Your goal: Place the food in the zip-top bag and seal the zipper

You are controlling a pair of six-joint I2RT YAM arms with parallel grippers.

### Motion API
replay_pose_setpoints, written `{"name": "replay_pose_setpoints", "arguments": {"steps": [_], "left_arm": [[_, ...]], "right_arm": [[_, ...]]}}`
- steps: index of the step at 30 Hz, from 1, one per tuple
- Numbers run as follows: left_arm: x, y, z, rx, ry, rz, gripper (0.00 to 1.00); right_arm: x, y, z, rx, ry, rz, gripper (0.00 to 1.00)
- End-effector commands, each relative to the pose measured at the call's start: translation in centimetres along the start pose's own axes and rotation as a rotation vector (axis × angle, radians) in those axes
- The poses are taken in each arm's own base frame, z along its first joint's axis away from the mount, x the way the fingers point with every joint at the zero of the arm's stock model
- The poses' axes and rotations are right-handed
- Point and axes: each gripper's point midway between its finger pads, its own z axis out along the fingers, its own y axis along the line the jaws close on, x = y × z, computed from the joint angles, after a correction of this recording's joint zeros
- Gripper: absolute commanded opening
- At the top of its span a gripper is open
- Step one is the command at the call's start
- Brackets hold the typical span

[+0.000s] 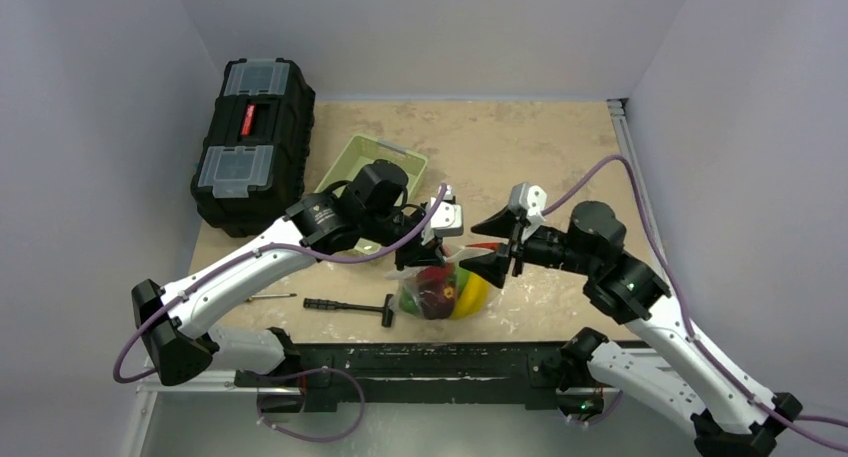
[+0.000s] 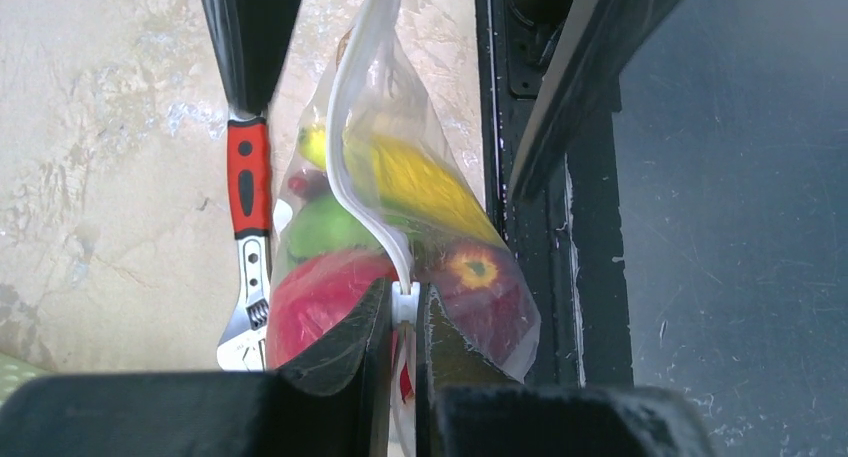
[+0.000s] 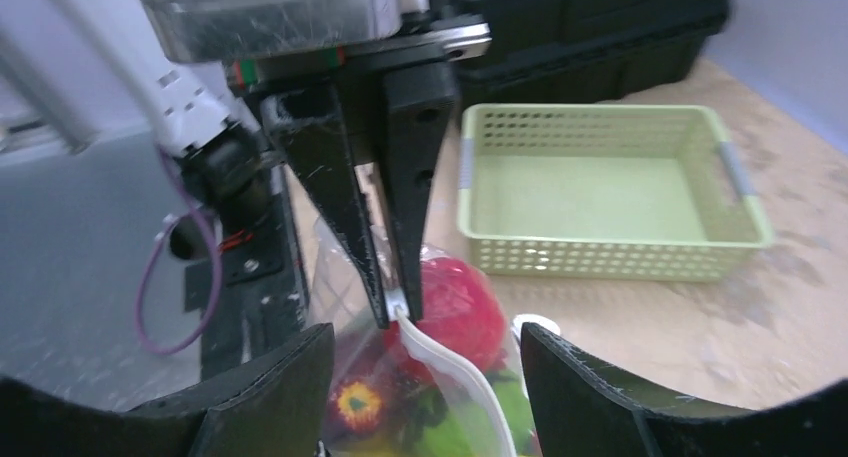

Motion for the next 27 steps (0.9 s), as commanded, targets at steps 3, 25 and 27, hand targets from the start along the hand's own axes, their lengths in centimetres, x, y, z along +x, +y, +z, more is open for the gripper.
{"name": "replay_pose_setpoints", "arguments": {"steps": [3,25,27], "left_arm": [[-2.4,-1.8,-1.1,0.083,-0.091,0.113,0.00],[-2.6,-2.2,-1.7,0.097,-0.083,0.138,0.00],[-2.6,-2.1,-1.7,0.092,-0.080,0.131,0.00]], "right_arm": [[1.0,4.0,1.6,-0.334,0.012,-0.093,0.68],[5.6,3.8,3.2,-0.395,0.188,0.021,0.24],[5.8,3.7,3.2,-0.391,0.196,0.025,0.20]]}}
